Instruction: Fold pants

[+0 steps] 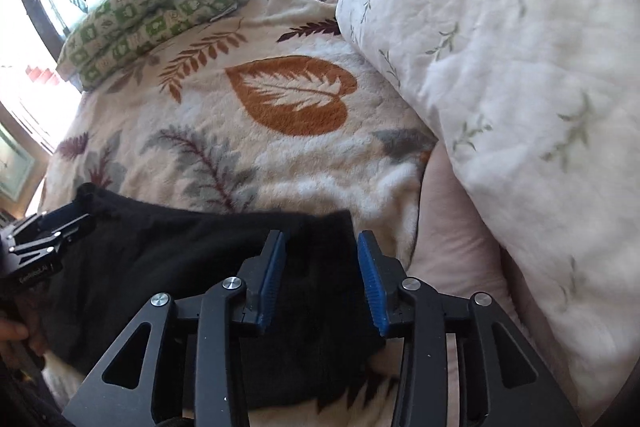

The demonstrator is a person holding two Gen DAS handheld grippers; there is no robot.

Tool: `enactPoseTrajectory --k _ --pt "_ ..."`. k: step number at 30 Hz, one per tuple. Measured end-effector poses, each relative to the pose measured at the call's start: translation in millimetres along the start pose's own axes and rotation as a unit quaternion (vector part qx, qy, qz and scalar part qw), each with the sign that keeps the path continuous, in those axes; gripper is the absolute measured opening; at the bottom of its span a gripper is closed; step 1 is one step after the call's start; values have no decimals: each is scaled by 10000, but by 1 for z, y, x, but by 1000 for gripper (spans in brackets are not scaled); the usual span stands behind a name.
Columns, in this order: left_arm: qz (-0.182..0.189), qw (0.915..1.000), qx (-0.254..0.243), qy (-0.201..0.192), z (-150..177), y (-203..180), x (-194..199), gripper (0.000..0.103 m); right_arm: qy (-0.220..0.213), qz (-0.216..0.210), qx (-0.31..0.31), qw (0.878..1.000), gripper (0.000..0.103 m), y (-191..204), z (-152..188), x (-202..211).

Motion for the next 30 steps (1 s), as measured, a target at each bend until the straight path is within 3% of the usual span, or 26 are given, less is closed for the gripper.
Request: enactPoseTrajectory --k 5,7,8,10,11,14,19,22,25,29,30 --pt "368 9990 -239 88 22 -28 11 63 560 100 5 9984 38 9 36 3" --pt "302 9984 -431 197 30 -39 4 63 790 190 54 9967 35 8 50 -9" --pt "265 9981 -476 297 35 -41 -2 63 827 157 80 9964 24 9 54 -14" --pt "122 9974 -512 485 46 -42 -13 63 777 140 255 9966 19 13 57 -17" --pt "81 9976 -560 388 48 -43 -11 63 755 206 362 9963 12 16 55 -13" --pt "191 9976 -548 364 51 -45 -5 63 689 487 531 9950 10 19 53 -2" --pt "-43 9963 -818 246 57 -45 -14 66 948 201 138 9952 10 6 63 -22" --pt "-63 9965 -776 317 55 -44 -13 67 1029 -75 -244 9944 12 -2 61 -20" --pt "-95 9962 -773 393 53 -45 -11 67 1002 -286 -736 9918 31 -14 58 -8" --pt "58 9966 -709 408 51 -52 -8 67 840 -446 -631 9935 39 -16 29 1" --pt "150 9967 -688 394 51 -55 -7 67 891 -511 -545 9932 45 -13 24 -1"
Point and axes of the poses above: each gripper's, at about its wrist camera, not at the fingertips, and x roughly against the way its jaws point, y to its left, z to its underside, the point moved 6 cm from there along -x, roughly the way its jaws point, and after that the axes turned 7 degrees about x, right-handed, at the moved point
